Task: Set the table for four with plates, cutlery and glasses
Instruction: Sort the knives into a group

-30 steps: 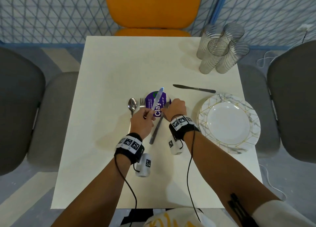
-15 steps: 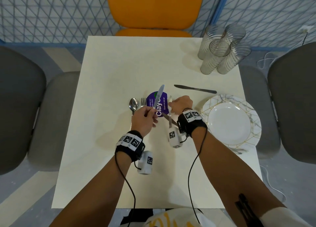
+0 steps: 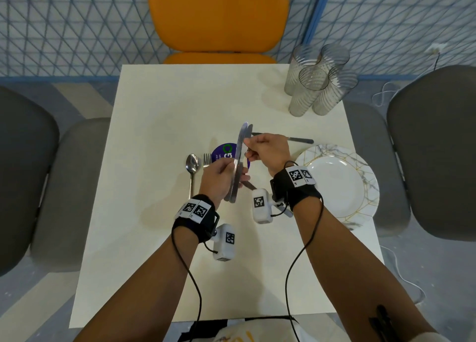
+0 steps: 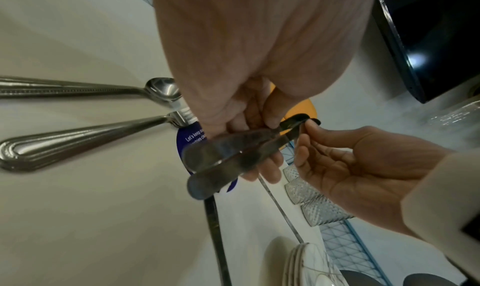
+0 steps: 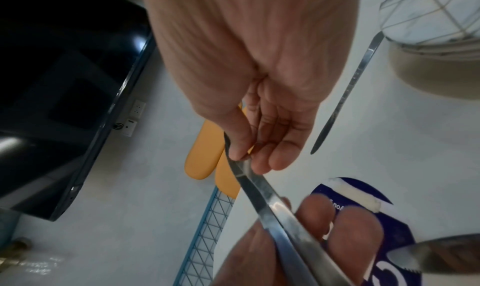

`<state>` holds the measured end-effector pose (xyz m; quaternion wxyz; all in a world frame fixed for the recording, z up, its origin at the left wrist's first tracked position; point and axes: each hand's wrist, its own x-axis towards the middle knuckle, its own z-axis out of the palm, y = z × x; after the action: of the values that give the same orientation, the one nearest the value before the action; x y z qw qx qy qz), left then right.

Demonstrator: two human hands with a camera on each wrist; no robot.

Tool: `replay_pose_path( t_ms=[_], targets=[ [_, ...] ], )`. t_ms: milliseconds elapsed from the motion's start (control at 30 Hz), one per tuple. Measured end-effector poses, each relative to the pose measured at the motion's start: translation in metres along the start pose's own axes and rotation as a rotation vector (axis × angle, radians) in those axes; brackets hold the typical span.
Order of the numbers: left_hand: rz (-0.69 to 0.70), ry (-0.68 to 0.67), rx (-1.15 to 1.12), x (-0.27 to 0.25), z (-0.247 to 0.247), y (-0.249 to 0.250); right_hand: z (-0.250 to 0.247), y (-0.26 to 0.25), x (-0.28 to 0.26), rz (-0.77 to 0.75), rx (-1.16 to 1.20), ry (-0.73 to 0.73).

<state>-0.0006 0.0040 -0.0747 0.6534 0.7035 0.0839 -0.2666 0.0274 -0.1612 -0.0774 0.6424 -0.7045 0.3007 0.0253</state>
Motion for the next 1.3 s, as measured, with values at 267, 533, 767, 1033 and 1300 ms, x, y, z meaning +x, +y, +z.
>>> replay_pose_path(
  t_ms=[267,533,767,1033,1300],
  targets=[
    [0.085,0.001,0.113,-0.003,0.000,-0.002,-0.001,0.005,0.000,-0.039,0.021,-0.050],
    [0.036,-0.012,0.029,-0.002,-0.003,-0.010,-0.004,0.008,0.006,-0.046,0.022,-0.046],
    [0.017,-0.042,-0.065,-0.005,0.004,-0.010,0.005,0.015,0.010,-0.049,0.007,-0.035],
    [0.002,0.072,0.028,0.004,-0.004,-0.026,-0.003,0.034,0.004,-0.023,-0.524,-0.117],
    [-0.090,0.103,0.036,0.006,-0.011,-0.037,0.017,0.068,-0.017,-0.078,-1.042,-0.146]
  ],
)
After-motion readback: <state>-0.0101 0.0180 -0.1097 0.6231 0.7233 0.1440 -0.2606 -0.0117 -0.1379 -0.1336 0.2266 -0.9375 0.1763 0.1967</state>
